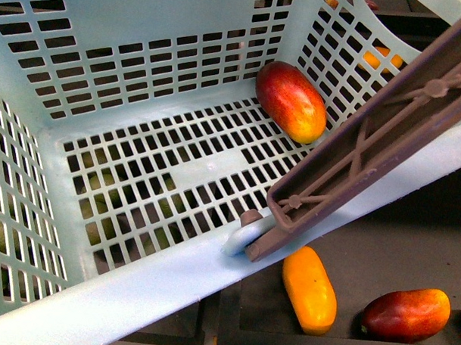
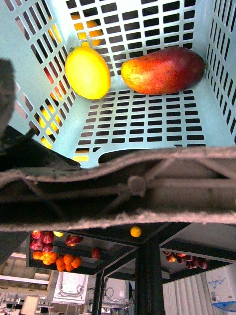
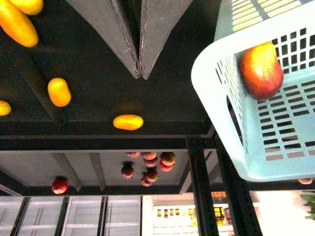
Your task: Pick lemon and mango into basket
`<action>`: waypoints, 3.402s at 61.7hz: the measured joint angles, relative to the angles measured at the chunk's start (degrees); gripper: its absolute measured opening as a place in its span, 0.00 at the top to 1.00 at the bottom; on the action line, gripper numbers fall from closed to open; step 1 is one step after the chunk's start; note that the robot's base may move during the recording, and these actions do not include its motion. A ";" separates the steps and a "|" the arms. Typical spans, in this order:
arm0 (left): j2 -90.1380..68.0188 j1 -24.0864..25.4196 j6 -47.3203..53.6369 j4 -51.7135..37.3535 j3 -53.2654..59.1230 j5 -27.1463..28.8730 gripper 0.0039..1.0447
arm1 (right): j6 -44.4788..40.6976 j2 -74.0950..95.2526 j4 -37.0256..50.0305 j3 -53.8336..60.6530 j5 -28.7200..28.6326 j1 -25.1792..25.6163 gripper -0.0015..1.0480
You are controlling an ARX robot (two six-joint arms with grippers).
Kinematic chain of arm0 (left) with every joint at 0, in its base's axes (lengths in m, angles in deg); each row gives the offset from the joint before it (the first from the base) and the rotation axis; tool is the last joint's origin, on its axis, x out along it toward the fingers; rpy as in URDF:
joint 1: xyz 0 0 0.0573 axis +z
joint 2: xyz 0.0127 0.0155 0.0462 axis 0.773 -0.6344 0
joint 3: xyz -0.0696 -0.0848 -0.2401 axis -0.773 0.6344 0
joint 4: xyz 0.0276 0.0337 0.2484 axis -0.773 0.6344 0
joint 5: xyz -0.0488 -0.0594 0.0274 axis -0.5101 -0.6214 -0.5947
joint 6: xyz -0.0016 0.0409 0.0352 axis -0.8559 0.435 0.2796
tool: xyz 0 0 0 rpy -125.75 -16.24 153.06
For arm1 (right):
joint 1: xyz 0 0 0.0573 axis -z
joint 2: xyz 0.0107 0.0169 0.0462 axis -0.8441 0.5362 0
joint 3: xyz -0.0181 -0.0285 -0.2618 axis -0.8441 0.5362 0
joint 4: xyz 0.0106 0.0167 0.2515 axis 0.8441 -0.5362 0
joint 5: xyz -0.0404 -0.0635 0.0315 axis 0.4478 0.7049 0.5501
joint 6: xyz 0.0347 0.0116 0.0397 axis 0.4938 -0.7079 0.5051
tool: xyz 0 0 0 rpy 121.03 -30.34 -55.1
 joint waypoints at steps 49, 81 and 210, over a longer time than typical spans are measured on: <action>0.00 0.00 -0.07 0.00 0.00 -0.28 0.95 | -0.02 -17.33 -11.78 4.02 -0.02 0.04 0.98; 0.00 0.04 0.00 0.00 0.00 -0.13 0.95 | -0.02 -30.53 -25.40 4.02 0.00 0.04 0.98; 0.17 0.74 -0.04 0.00 -0.09 0.07 0.95 | -0.17 -30.86 -25.66 4.02 -0.55 0.17 0.08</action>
